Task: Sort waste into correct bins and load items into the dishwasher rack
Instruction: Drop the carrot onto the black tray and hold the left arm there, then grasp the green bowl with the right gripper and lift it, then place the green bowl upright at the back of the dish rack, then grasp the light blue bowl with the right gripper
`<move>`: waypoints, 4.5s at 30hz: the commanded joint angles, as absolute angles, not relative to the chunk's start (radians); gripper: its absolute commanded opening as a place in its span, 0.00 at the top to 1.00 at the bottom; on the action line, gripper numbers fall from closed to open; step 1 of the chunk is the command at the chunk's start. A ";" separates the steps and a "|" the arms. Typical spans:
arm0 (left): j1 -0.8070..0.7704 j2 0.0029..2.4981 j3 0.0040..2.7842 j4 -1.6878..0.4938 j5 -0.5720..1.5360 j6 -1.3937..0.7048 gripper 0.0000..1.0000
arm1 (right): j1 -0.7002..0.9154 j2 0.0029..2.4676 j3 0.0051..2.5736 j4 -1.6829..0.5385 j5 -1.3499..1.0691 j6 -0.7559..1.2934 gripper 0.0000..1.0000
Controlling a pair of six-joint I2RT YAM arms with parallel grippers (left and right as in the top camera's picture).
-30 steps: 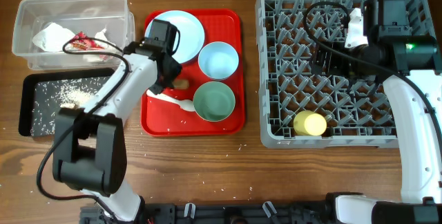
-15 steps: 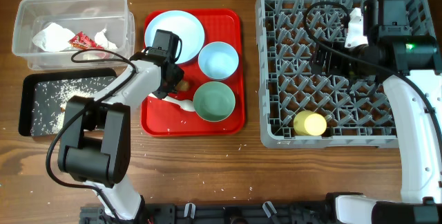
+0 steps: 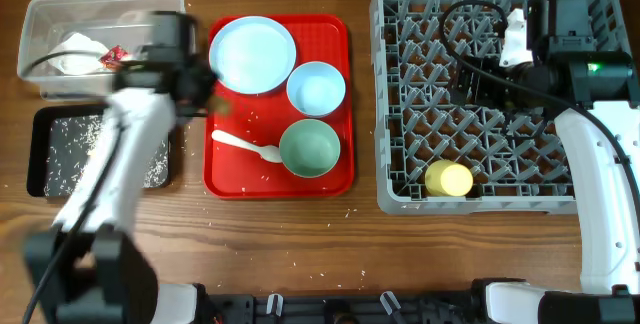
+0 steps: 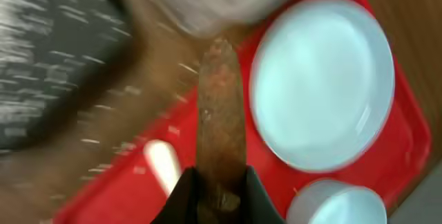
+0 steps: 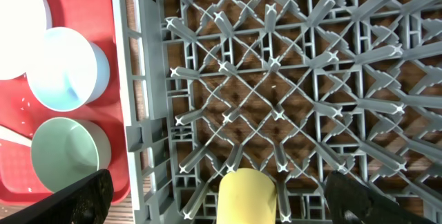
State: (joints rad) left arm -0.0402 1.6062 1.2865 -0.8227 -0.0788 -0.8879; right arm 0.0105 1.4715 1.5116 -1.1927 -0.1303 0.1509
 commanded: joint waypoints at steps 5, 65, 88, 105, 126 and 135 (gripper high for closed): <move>0.386 1.650 1.200 -0.841 -0.128 -0.872 0.96 | 0.012 1.482 1.512 -1.140 -0.137 0.134 0.00; 0.131 1.370 1.182 -0.824 0.070 -0.478 0.00 | 0.629 1.632 1.677 -1.029 0.319 0.422 0.96; 0.131 1.370 1.182 -0.824 0.070 -0.478 0.00 | 0.374 2.175 1.671 -0.117 1.150 -0.601 0.96; 0.131 1.370 1.182 -0.824 0.070 -0.478 0.00 | 0.383 2.185 1.660 -0.137 1.036 -0.572 0.96; 0.131 1.370 1.182 -0.824 0.070 -0.478 0.00 | 0.562 2.022 1.663 -0.300 0.801 -0.360 0.00; 0.131 1.370 1.182 -0.824 0.070 -0.478 0.00 | 0.596 1.911 1.534 -0.585 -0.183 0.608 0.14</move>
